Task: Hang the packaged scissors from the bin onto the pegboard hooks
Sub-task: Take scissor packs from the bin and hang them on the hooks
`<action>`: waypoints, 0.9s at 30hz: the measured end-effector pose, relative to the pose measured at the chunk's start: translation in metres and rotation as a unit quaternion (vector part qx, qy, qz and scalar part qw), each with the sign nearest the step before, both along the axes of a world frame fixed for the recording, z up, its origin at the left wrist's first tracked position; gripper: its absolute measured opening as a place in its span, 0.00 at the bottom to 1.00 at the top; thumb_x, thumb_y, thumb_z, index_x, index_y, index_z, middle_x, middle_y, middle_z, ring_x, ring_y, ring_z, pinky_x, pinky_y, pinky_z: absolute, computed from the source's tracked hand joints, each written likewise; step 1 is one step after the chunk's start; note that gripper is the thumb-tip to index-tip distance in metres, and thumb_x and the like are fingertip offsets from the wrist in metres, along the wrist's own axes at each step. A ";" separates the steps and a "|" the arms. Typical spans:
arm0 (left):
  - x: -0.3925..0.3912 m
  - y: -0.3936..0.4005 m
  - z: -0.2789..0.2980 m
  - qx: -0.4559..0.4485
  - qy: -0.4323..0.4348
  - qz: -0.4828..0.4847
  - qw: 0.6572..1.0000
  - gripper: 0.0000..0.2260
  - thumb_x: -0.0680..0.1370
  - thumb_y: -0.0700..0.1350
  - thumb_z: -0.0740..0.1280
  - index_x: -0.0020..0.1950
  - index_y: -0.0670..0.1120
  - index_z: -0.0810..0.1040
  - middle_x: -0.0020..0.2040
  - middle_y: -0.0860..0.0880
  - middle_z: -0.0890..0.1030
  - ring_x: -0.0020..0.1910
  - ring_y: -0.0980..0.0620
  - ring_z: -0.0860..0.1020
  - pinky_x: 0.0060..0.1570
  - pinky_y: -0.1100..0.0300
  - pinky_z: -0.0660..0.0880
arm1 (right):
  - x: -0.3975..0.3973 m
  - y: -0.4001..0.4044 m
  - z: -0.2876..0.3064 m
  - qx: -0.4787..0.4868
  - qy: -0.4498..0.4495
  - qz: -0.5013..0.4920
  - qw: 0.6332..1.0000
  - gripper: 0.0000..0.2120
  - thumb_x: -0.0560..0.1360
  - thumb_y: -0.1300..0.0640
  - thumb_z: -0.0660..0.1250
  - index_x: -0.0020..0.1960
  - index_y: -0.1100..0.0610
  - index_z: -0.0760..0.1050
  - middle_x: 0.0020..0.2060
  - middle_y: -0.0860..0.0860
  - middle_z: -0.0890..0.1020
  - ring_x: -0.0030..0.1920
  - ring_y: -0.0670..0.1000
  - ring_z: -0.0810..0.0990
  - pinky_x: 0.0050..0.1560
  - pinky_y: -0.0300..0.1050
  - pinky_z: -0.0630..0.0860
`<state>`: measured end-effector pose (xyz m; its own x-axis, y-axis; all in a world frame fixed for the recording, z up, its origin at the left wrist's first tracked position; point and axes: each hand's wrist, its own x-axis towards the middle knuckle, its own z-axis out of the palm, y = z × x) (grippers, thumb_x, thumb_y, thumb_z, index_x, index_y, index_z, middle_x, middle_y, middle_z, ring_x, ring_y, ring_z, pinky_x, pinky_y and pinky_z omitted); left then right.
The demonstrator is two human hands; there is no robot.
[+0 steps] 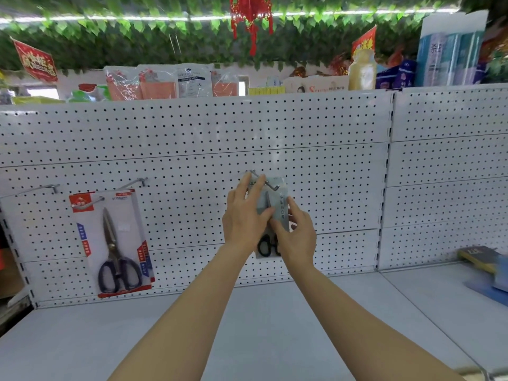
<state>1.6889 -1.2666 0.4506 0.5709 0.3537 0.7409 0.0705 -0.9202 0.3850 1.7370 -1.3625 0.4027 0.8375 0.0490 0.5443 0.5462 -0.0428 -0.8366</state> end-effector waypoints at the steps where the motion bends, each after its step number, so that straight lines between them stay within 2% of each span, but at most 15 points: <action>1: -0.002 0.001 0.000 0.001 0.004 -0.004 1.000 0.33 0.74 0.52 0.72 0.75 0.61 0.62 0.77 0.60 0.57 0.69 0.52 0.64 0.50 0.52 0.77 | -0.001 -0.003 0.000 -0.011 -0.011 -0.005 1.000 0.27 0.75 0.49 0.70 0.72 0.45 0.68 0.55 0.44 0.76 0.53 0.41 0.75 0.54 0.41 0.73; 5: -0.013 0.004 -0.005 0.011 0.014 0.002 1.000 0.37 0.73 0.54 0.73 0.78 0.57 0.58 0.78 0.57 0.55 0.71 0.51 0.61 0.61 0.50 0.73 | -0.004 -0.021 0.001 -0.077 -0.062 -0.056 0.994 0.28 0.74 0.47 0.70 0.72 0.49 0.68 0.68 0.45 0.73 0.68 0.46 0.70 0.66 0.48 0.70; 9: -0.033 0.002 -0.008 0.052 0.033 0.017 0.998 0.37 0.74 0.56 0.72 0.78 0.52 0.59 0.78 0.51 0.59 0.73 0.48 0.61 0.71 0.50 0.63 | -0.015 -0.046 0.007 -0.134 -0.169 -0.105 0.971 0.28 0.74 0.49 0.71 0.72 0.53 0.70 0.68 0.49 0.74 0.69 0.48 0.70 0.68 0.47 0.66; 12: -0.054 -0.010 -0.005 0.094 0.048 0.028 0.994 0.34 0.75 0.57 0.70 0.77 0.50 0.61 0.75 0.50 0.64 0.72 0.47 0.62 0.70 0.51 0.61 | -0.028 -0.071 0.009 -0.166 -0.254 -0.143 0.942 0.26 0.74 0.50 0.72 0.70 0.56 0.72 0.65 0.50 0.77 0.65 0.49 0.72 0.65 0.45 0.66; 17: -0.094 -0.046 -0.001 0.162 0.054 0.035 0.985 0.30 0.76 0.57 0.67 0.75 0.47 0.66 0.72 0.49 0.69 0.70 0.46 0.65 0.67 0.51 0.62 | -0.053 -0.113 0.016 -0.204 -0.349 -0.154 0.902 0.25 0.74 0.49 0.69 0.67 0.60 0.74 0.62 0.53 0.79 0.61 0.54 0.77 0.61 0.51 0.71; 22: -0.137 -0.095 -0.018 0.198 0.081 0.049 0.976 0.24 0.77 0.56 0.66 0.70 0.45 0.72 0.69 0.46 0.73 0.68 0.43 0.69 0.65 0.48 0.64 | -0.085 -0.166 0.005 -0.214 -0.368 -0.159 0.891 0.23 0.75 0.49 0.67 0.66 0.61 0.75 0.61 0.54 0.79 0.60 0.56 0.77 0.61 0.51 0.69; 27: -0.169 -0.144 -0.063 0.167 0.134 0.053 0.975 0.24 0.79 0.56 0.64 0.70 0.45 0.71 0.69 0.45 0.73 0.67 0.41 0.68 0.65 0.47 0.63 | -0.113 -0.237 -0.028 -0.247 -0.359 -0.158 0.886 0.22 0.75 0.50 0.67 0.65 0.61 0.76 0.59 0.55 0.80 0.58 0.57 0.78 0.59 0.51 0.68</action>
<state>1.5203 -1.4111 0.3878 0.7329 0.1857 0.6545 0.2292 -0.9732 0.0196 1.6241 -1.5992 0.3750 0.2987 0.2548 0.9197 0.8256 -0.5525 -0.1151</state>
